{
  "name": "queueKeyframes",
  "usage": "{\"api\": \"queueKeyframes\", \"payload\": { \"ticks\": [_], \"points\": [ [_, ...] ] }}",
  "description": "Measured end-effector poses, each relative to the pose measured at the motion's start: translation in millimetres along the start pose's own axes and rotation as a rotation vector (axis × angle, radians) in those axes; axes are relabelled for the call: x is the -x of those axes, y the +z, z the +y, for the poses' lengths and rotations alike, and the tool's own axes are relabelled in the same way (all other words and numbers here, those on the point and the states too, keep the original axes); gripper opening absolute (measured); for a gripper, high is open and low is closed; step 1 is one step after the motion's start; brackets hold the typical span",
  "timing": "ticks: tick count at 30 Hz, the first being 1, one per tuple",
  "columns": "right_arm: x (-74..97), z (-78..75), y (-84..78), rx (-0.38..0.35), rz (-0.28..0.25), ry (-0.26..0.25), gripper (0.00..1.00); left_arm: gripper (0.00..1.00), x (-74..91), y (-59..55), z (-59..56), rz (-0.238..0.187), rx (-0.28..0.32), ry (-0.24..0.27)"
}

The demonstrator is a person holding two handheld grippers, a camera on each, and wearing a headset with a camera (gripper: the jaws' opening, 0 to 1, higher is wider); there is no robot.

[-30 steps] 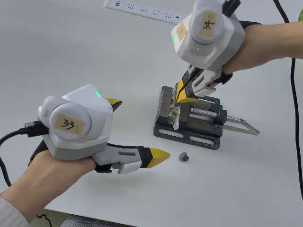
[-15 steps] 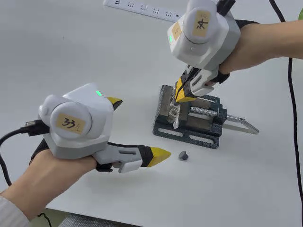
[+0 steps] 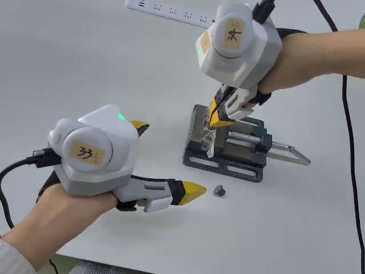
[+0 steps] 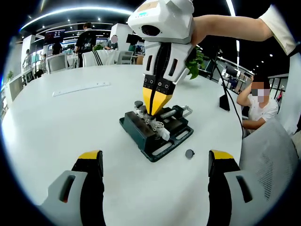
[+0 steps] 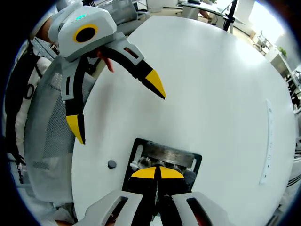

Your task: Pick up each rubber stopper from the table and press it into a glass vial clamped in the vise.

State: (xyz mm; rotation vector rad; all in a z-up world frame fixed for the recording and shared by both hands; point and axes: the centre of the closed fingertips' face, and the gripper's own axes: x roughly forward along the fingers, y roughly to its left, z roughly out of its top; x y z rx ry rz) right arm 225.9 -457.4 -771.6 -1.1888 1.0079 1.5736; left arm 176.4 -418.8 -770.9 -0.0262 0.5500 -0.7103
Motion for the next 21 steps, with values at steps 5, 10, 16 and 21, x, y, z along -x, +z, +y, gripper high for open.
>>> {"api": "queueKeyframes", "payload": {
  "ticks": [5, 10, 16, 21],
  "points": [
    [1.7, -0.9, -2.4, -0.044, -0.057, 0.020, 0.00, 0.92, 0.9, 0.6, 0.3, -0.003, 0.002, 0.001],
    [1.0, -0.9, 0.7, -0.036, -0.066, 0.017, 0.00, 0.91, 0.6, -0.9, 0.5, 0.002, 0.000, 0.002],
    [1.3, 0.2, 0.2, 0.027, -0.019, -0.003, 0.00, 0.91, 1.3, 0.6, -0.7, 0.000, -0.001, -0.001],
    [2.5, -1.2, -0.7, -0.004, -0.034, -0.004, 0.00, 0.91, 3.9, 1.8, 2.4, 0.002, -0.012, 0.004]
  ]
}}
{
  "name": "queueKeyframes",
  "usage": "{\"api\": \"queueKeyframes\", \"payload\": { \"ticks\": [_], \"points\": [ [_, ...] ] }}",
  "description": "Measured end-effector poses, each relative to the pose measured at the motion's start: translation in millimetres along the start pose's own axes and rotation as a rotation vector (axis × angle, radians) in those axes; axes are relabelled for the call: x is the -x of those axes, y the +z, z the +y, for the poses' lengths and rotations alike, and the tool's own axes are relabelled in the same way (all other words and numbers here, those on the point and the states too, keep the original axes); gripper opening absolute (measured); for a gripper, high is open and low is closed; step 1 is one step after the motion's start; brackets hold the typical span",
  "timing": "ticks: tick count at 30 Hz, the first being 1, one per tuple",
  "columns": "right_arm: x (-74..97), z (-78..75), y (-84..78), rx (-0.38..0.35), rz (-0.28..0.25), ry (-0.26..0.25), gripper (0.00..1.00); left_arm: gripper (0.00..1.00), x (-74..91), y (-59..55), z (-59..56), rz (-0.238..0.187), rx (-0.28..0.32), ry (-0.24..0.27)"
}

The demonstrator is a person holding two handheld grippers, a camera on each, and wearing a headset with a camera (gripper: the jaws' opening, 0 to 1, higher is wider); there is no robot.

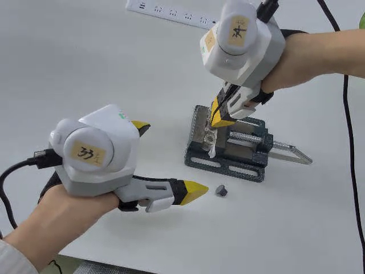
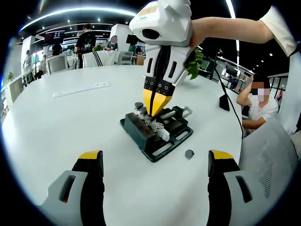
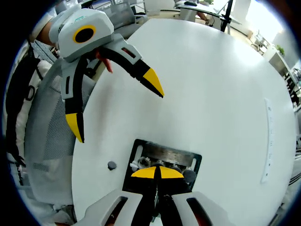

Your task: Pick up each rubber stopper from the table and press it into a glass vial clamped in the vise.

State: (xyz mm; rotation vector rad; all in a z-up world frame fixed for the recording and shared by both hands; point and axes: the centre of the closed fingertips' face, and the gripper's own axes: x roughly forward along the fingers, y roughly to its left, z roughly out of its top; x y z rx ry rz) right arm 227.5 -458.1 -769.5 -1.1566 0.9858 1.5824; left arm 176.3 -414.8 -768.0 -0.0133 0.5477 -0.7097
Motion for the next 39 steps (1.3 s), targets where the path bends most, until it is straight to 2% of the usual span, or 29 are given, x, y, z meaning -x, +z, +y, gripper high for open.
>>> {"api": "queueKeyframes", "payload": {
  "ticks": [10, 11, 17, 20, 21, 22, 24, 26, 32, 36, 39],
  "points": [
    [-0.3, -3.9, -1.5, 0.005, -0.072, -0.005, 0.00, 0.91, 0.6, 4.9, 1.4, -0.010, -0.005, 0.007],
    [-0.7, -2.4, -1.1, 0.024, -0.079, -0.007, 0.00, 0.91, 0.6, 5.1, 1.3, -0.011, -0.002, 0.007],
    [-1.4, -2.8, -1.1, 0.045, -0.085, -0.016, 0.00, 0.91, 0.3, 5.1, 1.3, -0.010, -0.002, 0.006],
    [-0.8, -3.8, -1.8, 0.033, -0.083, -0.012, 0.01, 0.91, 0.0, 5.4, 2.1, -0.012, 0.001, 0.007],
    [-0.7, -4.2, -2.3, 0.030, -0.084, -0.022, 0.06, 0.91, -0.1, 5.6, 2.4, -0.014, 0.001, 0.007],
    [-0.7, 1.8, -2.3, 0.020, -0.088, 0.010, 0.10, 0.91, -0.2, 5.3, 2.9, -0.013, 0.002, 0.007],
    [-0.1, 5.1, -2.1, 0.020, -0.095, 0.012, 0.17, 0.91, -0.6, 4.6, 3.3, -0.012, 0.000, 0.007],
    [0.4, 8.1, -4.6, 0.037, -0.093, 0.004, 0.19, 0.91, -1.1, 4.9, 3.2, -0.013, 0.002, 0.006],
    [4.2, 12.5, -10.6, -0.008, -0.133, 0.000, 0.24, 0.91, -1.7, 7.0, 2.0, -0.013, -0.003, 0.003],
    [9.0, 23.0, -12.0, -0.038, -0.170, -0.015, 0.31, 0.91, -1.5, 9.4, 2.1, -0.015, -0.009, 0.002],
    [9.2, 24.9, -12.9, -0.041, -0.188, -0.029, 0.37, 0.92, -0.7, 11.3, 3.0, -0.018, -0.012, 0.003]
  ]
}}
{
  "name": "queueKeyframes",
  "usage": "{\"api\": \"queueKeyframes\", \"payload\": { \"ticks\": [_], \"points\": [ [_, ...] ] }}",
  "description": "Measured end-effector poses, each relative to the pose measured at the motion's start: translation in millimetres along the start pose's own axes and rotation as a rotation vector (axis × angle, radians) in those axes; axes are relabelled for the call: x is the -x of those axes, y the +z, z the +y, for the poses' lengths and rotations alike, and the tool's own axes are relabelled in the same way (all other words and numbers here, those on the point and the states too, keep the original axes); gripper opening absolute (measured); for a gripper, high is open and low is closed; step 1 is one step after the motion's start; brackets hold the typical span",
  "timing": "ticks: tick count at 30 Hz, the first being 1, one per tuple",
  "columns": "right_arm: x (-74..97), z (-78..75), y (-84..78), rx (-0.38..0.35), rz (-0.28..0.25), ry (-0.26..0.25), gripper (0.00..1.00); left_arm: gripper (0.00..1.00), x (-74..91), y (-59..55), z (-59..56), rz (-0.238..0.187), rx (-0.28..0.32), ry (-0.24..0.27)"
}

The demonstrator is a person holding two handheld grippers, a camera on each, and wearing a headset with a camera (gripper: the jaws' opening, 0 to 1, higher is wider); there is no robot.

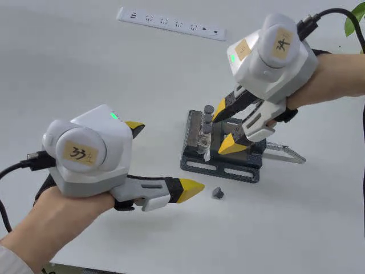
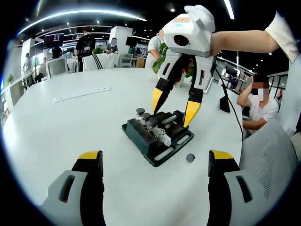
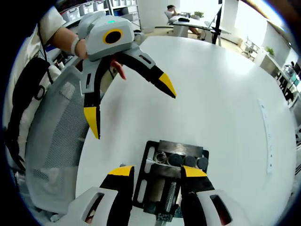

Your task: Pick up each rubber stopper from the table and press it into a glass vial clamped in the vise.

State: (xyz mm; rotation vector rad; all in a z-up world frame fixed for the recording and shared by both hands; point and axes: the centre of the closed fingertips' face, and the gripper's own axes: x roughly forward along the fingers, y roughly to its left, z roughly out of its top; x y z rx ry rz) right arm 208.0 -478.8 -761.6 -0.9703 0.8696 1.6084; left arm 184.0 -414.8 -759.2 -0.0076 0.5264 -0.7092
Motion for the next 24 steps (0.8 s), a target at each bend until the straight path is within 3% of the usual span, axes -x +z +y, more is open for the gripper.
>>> {"api": "queueKeyframes", "payload": {
  "ticks": [13, 24],
  "points": [
    [3.9, 19.3, -8.0, -0.019, -0.073, -0.028, 0.59, 0.92, 5.3, 4.8, -5.5, 0.013, -0.031, -0.011],
    [2.7, 34.6, -19.1, -0.087, -0.107, -0.049, 0.57, 0.92, 8.9, 5.7, -10.7, 0.016, -0.044, -0.023]
  ]
}}
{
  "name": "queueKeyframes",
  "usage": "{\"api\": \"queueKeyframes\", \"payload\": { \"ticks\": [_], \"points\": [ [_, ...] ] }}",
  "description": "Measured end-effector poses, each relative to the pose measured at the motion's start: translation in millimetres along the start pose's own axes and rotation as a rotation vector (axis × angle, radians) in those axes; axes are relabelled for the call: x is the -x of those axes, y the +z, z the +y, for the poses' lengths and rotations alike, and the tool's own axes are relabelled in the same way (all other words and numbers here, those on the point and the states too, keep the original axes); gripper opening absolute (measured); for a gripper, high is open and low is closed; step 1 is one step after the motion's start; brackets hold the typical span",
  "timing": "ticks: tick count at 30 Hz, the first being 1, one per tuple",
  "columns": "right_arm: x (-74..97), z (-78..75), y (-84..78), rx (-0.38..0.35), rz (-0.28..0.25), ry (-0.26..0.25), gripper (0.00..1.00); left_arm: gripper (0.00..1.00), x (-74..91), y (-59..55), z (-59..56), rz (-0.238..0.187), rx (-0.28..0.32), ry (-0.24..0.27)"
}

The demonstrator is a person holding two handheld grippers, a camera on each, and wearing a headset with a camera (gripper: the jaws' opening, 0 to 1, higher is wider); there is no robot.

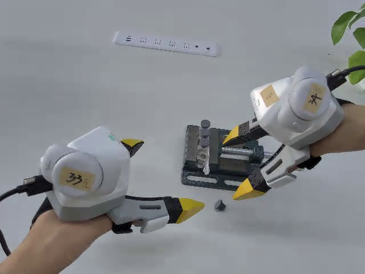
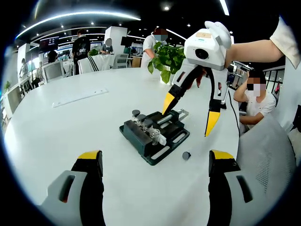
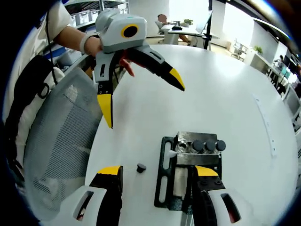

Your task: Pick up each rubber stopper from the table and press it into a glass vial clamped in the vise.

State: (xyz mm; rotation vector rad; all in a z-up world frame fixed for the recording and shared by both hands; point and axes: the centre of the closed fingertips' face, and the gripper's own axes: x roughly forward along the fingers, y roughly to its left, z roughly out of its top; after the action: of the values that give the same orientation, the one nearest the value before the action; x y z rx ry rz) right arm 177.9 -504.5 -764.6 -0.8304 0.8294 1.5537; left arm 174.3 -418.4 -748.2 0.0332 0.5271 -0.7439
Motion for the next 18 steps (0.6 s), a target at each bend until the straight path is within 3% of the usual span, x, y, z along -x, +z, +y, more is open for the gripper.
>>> {"api": "queueKeyframes", "payload": {
  "ticks": [13, 18],
  "points": [
    [-17.0, 28.6, -7.3, -0.093, -0.025, -0.013, 0.50, 0.92, 4.1, -3.6, -4.3, 0.009, -0.012, -0.014],
    [-28.4, 30.3, -14.8, -0.152, -0.018, -0.056, 0.44, 0.92, 6.7, -5.6, -5.7, 0.008, -0.007, -0.012]
  ]
}}
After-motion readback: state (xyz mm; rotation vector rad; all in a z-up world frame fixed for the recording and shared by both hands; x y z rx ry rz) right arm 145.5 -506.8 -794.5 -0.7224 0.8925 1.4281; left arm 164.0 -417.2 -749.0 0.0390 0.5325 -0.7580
